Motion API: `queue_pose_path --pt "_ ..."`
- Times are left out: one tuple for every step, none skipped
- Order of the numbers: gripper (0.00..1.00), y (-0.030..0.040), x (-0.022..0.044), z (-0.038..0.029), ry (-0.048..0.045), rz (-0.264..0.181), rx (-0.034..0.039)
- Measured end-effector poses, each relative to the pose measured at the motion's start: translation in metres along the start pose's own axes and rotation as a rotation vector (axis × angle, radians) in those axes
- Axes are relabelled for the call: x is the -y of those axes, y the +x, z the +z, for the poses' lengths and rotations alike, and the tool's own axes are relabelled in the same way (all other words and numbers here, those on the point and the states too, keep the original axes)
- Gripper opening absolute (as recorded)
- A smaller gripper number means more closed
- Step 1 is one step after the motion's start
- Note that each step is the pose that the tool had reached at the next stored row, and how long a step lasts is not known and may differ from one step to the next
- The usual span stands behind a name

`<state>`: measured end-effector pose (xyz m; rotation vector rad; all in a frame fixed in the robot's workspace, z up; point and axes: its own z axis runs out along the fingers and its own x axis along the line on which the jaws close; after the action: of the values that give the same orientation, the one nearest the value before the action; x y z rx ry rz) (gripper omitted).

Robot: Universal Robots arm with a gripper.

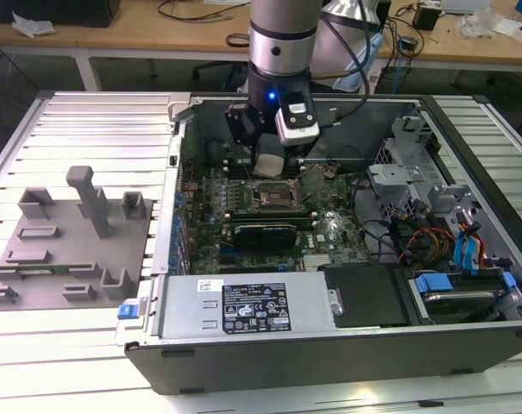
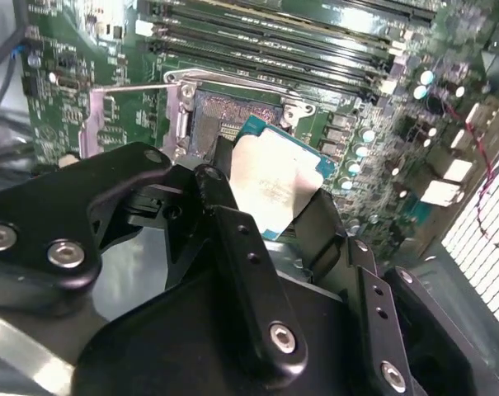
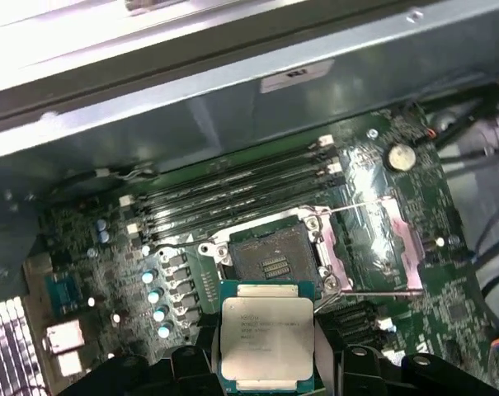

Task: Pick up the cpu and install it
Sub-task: 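Place the cpu into insertion slot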

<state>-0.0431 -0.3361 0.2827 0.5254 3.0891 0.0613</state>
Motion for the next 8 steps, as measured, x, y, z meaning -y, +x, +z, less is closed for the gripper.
queue_pose_path --pt "0.55 0.0000 0.0000 0.0000 0.0000 0.027 0.0011" --pt "0.55 0.0000 0.0000 0.0001 0.0000 0.050 0.0020" --pt "0.55 0.0000 0.0000 0.0001 -0.0001 0.067 0.0027" --pt "0.55 0.0000 0.0000 0.0001 0.0000 0.091 0.0036" --pt "0.55 0.0000 0.0000 0.0001 0.0001 0.109 0.0043" --pt "0.55 0.0000 0.0000 0.0002 0.0000 0.126 0.0050" --pt "0.55 0.0000 0.0000 0.0002 0.0000 0.145 0.0058" --pt "0.55 0.0000 0.0000 0.0002 0.0000 0.182 0.0072"
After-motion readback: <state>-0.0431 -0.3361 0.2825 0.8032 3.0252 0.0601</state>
